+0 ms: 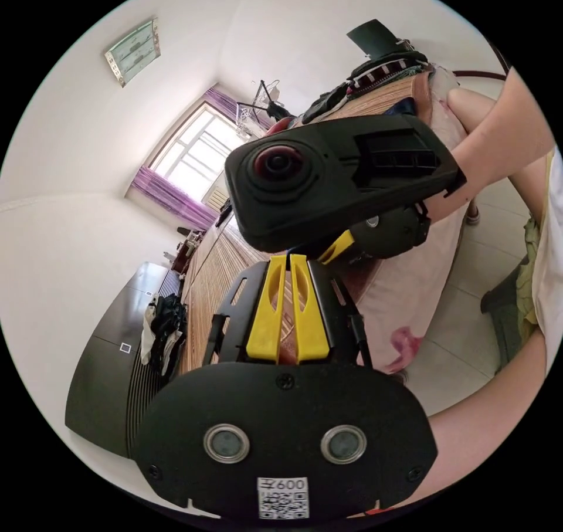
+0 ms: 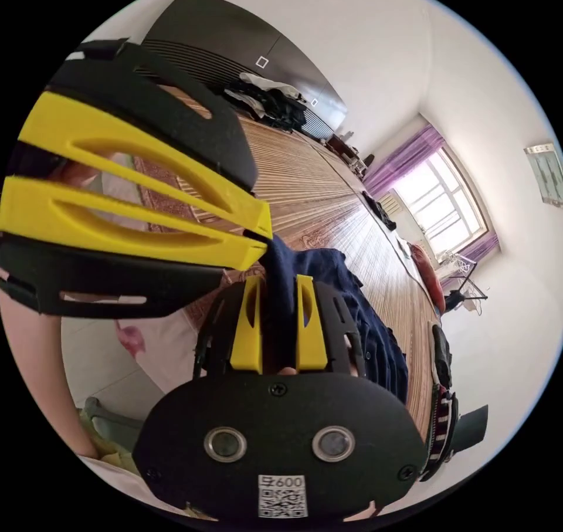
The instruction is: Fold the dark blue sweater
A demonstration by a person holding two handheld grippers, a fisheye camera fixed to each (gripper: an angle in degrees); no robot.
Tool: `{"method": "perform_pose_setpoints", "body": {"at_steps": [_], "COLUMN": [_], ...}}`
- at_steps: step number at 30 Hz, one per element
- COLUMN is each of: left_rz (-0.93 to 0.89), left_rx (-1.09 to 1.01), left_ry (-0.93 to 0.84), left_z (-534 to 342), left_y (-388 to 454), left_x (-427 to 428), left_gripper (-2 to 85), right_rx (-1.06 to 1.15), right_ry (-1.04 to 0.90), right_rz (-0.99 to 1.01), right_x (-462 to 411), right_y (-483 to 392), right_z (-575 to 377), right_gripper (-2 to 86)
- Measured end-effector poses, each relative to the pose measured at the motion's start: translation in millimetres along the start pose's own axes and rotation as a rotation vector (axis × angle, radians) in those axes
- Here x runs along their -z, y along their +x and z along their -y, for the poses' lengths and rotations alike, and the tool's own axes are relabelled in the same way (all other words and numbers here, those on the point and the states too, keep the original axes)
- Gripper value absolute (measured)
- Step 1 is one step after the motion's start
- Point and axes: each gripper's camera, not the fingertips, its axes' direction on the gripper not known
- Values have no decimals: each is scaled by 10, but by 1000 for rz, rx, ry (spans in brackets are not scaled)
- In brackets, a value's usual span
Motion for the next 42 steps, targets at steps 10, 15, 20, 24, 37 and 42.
{"method": "perform_pose_setpoints", "body": {"at_steps": [10,15,20,24,37,42], "left_rz": [-946,-1524,-1501,-1414,-1181,-1165], "left_rx": [1148,1512,1543,1600,1659,1623], "left_ry": [-52,-21,-163,-251,-370,-345], "left_z": [-1978,-2690,-2686,-2678,-2653,-2114], "left_y": [-1841,-1761,-1835,-2053,-3148,-3486], "left_x": [-1634,-2778,-3391,-3803,-3332,-3123], "left_gripper": [180,190,190,125,23,22], "right_rx": [-229,-246,-197,-182,-303,-448], "right_ry": [117,191,241,269,424,517], "right_rz": [154,216,238,263,412,451], "right_x": [395,760,1103,1283,1602,1742], "right_y": [424,473,339,303,595,1077], "right_z": [-328,-620,-919,-1096,-1527,-1829], "right_gripper": [-8,-8,-8,-8,-8,-8]}}
